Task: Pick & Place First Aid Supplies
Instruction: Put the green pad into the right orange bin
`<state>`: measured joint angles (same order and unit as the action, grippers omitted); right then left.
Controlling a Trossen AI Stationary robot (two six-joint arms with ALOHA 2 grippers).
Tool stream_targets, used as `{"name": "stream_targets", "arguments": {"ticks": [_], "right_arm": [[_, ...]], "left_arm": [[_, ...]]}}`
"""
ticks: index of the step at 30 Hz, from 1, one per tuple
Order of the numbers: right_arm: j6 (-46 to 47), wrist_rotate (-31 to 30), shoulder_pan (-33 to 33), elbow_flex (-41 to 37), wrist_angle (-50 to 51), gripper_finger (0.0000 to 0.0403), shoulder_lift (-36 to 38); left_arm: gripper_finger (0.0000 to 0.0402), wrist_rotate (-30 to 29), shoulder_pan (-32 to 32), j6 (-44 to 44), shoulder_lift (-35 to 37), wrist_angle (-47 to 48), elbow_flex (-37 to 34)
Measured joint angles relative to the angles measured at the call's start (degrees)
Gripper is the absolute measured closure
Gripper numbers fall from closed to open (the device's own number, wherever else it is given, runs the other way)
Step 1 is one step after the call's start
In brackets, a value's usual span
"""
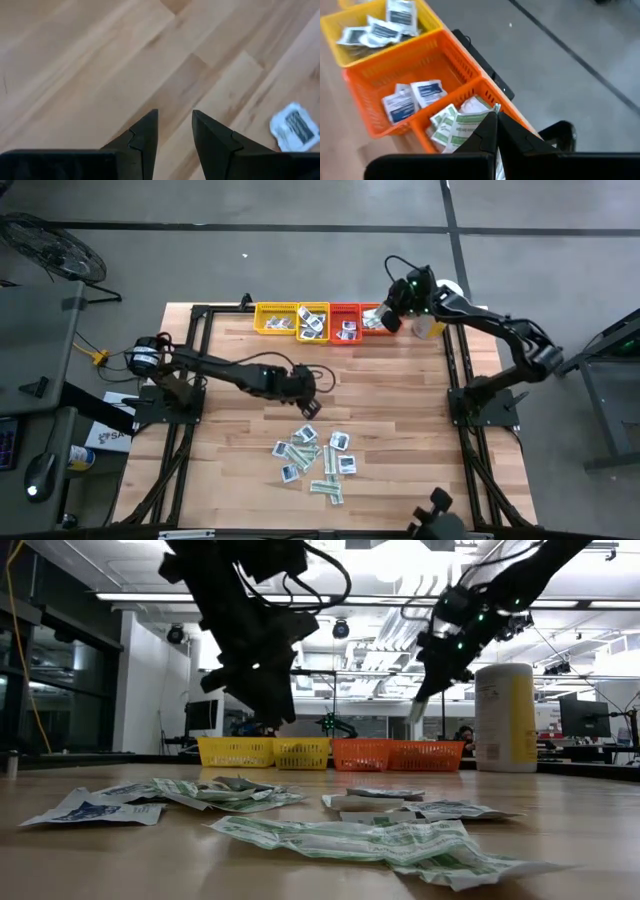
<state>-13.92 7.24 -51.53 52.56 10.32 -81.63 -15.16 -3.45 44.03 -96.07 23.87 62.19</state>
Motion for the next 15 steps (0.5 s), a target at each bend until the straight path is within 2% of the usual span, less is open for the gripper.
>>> {"name": "stream_targets", "arguments": {"ticks": [7, 15], "right_arm": [[0.28, -0.24, 0.21, 0.0, -5.27, 0.0403, -6.54], [4.71, -2.44, 0.18, 0.0, -7.68, 0.0402, -10.46]], "left_arm": [[0.0283, 0.71, 3.05, -0.48, 0.0, -0.39, 0.0], [0.0283, 1.14, 4.35, -0.48, 0.0, -0.32, 0.0]]}}
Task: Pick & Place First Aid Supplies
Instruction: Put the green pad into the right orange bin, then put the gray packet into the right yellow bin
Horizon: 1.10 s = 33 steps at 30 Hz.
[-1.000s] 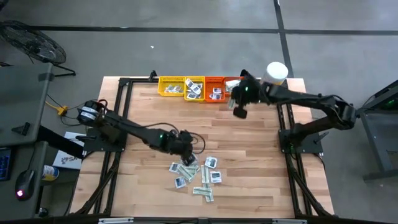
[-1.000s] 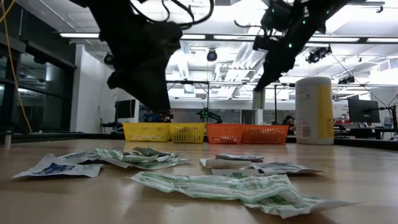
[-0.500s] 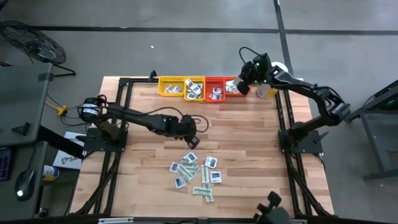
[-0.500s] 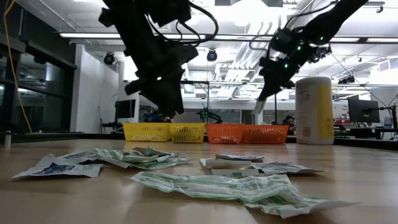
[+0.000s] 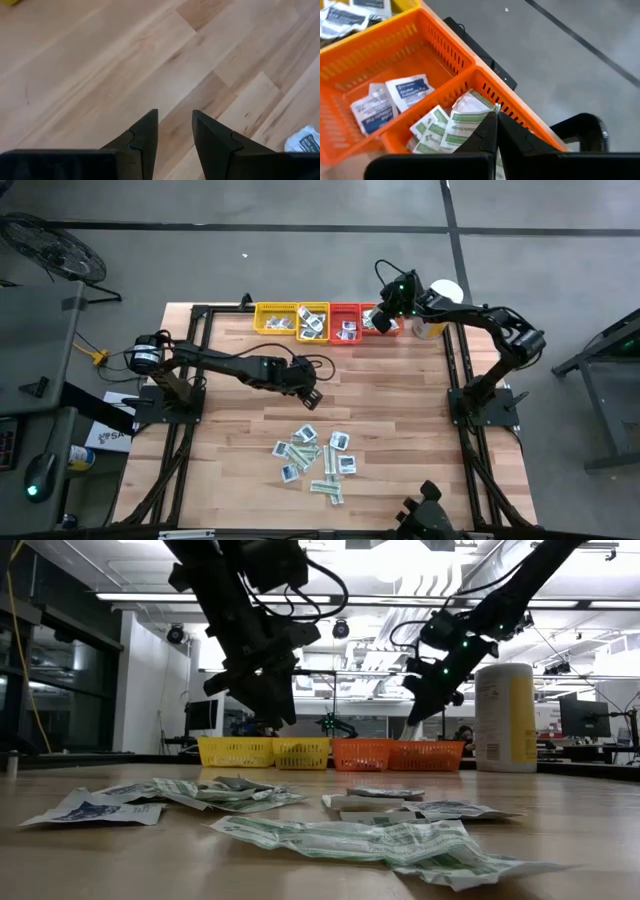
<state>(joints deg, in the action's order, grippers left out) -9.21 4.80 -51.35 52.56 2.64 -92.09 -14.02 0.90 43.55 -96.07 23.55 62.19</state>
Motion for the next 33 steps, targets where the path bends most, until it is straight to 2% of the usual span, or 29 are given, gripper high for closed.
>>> {"name": "stream_targets", "arguments": {"ticks": [3, 7, 13, 16, 22, 26, 33], "right_arm": [[2.91, -0.54, 0.0, 0.0, -1.04, 0.0401, -1.61], [7.61, -4.25, 0.0, 0.0, 0.09, 0.0401, -2.91], [7.86, -6.83, 0.0, 0.0, -0.77, 0.0388, -2.82], [7.84, -5.89, 0.0, 0.0, -0.74, 0.0368, -2.74], [11.15, -6.05, 0.02, 0.0, 0.85, 0.0303, -2.72], [11.53, -5.93, 0.02, 1.09, 4.55, 0.0266, -1.74], [10.13, -6.43, 0.01, 6.66, 10.85, 0.0238, 2.25]], "left_arm": [[0.0283, 0.0, -0.03, 0.0, 0.0, 0.02, 0.0], [0.0283, -0.26, 0.34, 0.15, 0.0, 0.09, 0.0], [0.0283, -0.06, 0.71, 0.17, 0.0, 0.09, 0.0], [0.0283, 0.0, 0.69, 0.18, 0.0, 0.09, 0.0], [0.0283, 0.03, 0.6, 0.2, 0.0, 0.09, 0.0], [0.0283, 0.78, 0.6, 0.2, 0.0, 0.13, 0.0], [0.0283, 1.68, 0.58, 0.22, 0.0, 0.15, 0.0]]}}
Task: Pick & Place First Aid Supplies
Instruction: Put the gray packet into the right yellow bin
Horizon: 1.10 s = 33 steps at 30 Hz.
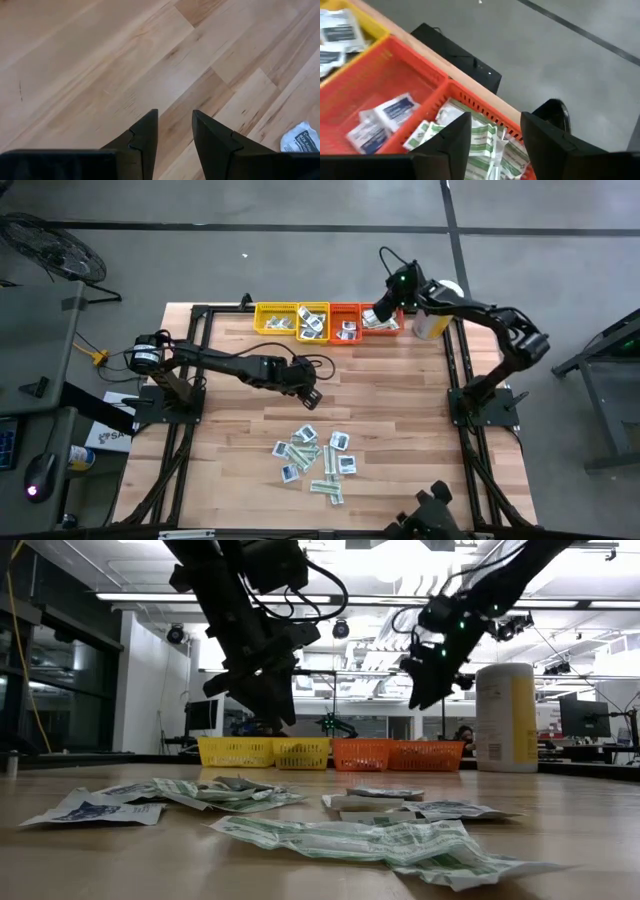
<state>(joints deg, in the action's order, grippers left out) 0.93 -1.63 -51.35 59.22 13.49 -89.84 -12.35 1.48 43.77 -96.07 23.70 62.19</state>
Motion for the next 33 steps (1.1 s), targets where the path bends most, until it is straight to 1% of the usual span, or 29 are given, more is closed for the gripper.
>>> {"name": "stream_targets", "arguments": {"ticks": [3, 6, 10, 13, 16, 19, 21, 24, 28, 33], "right_arm": [[-2.17, 2.89, 0.69, 2.96, 3.23, 0.0239, 1.19], [-4.12, 7.8, 2.13, 5.87, 6.91, 0.0244, 2.57], [-4.8, 13.9, 5.32, 8.18, 11.63, 0.0251, 4.22], [-4.81, 16.61, 8.8, 8.51, 14.34, 0.0254, 5.39], [-3.34, 16.8, 12.99, 8.49, 18.59, 0.0253, 5.74], [0.9, 16.85, 17.61, 8.48, 23.09, 0.0252, 5.85], [3.93, 16.86, 21.11, 8.48, 25.97, 0.0253, 5.85], [5.57, 16.78, 27.0, 8.46, 28.54, 0.0256, 5.85], [4.18, 15.36, 35.29, 8.46, 29.55, 0.0258, 5.85], [-3.76, 8.8, 45.92, 8.46, 29.62, 0.0258, 5.85]], "left_arm": [[0.0283, -0.01, -0.12, 0.0, 0.02, 0.3, 0.0], [0.0283, -0.42, -0.96, -0.19, 0.35, 0.91, -0.02], [0.0283, -0.58, -2.8, -0.42, 0.78, 1.98, -0.02], [0.0283, -0.9, -4.38, -0.48, 0.94, 1.96, 0.0], [0.0283, -1.3, -6.35, -0.5, 0.92, 1.84, -0.02], [0.0283, -1.28, -8.59, -0.5, 0.92, 1.96, -0.02], [0.0283, -1.28, -10.12, -0.5, 0.92, 1.88, -0.02], [0.0283, -1.28, -12.36, -0.5, 0.92, 1.93, -0.01], [0.0283, -1.28, -14.97, -0.5, 0.92, 1.95, -0.02], [0.0283, -1.26, -17.79, -0.48, 0.92, 1.95, -0.02]]}}
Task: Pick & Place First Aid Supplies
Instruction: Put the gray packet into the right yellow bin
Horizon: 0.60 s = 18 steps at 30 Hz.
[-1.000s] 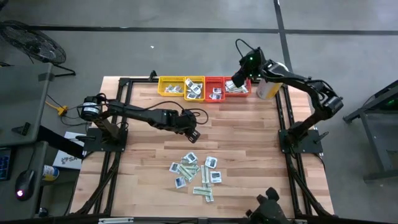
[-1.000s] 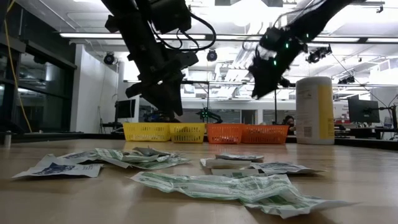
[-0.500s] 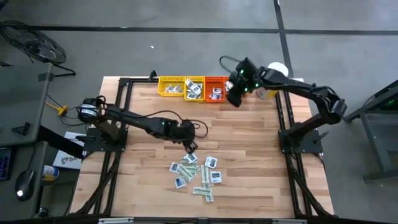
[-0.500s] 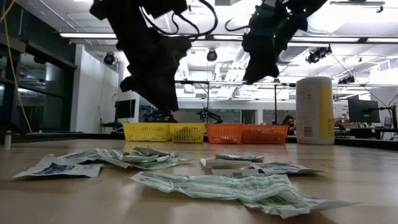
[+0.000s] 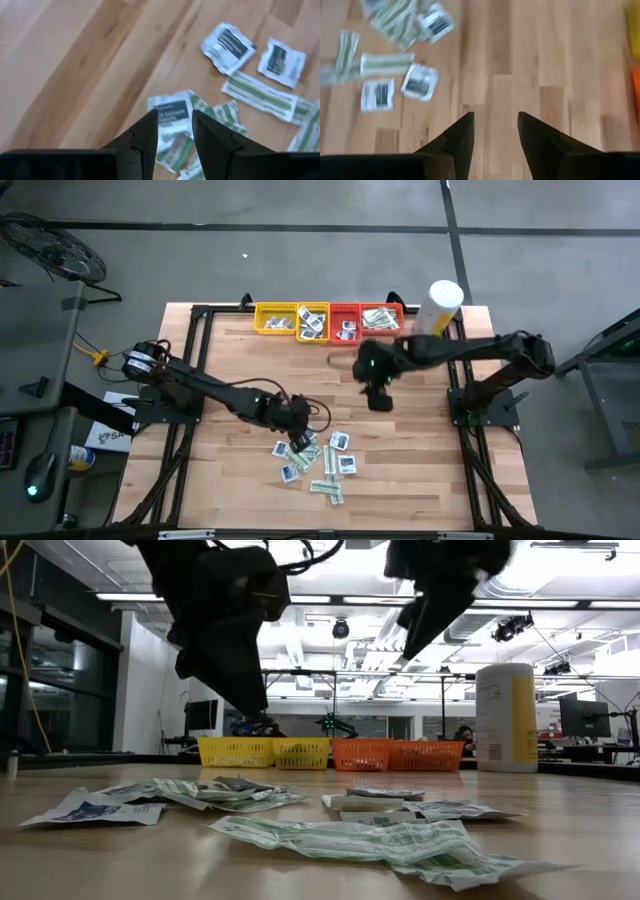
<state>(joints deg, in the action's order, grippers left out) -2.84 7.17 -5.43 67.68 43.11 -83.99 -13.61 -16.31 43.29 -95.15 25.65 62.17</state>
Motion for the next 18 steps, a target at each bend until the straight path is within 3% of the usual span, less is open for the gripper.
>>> {"name": "stream_targets", "arguments": {"ticks": [4, 9, 15, 18], "right_arm": [[-4.08, -5.25, 6.99, 0.0, -0.36, 0.0257, -0.02], [1.48, -10.86, 12.11, 0.0, -3.67, 0.0249, -2.69], [9.94, -10.73, 15.25, 0.0, -8.33, 0.0209, -9.85], [8.51, -7.1, 16.55, -0.02, -8.94, 0.0185, -13.06]], "left_arm": [[0.0283, 0.0, -2.05, 0.34, 0.0, 0.09, 0.01], [0.0283, -0.07, -4.63, 2.04, 0.0, 0.64, 0.02], [0.0283, -0.28, -6.91, 4.54, 0.0, 3.1, 0.02], [0.0283, -0.3, -7.89, 5.27, 0.0, 3.83, 0.0]]}}
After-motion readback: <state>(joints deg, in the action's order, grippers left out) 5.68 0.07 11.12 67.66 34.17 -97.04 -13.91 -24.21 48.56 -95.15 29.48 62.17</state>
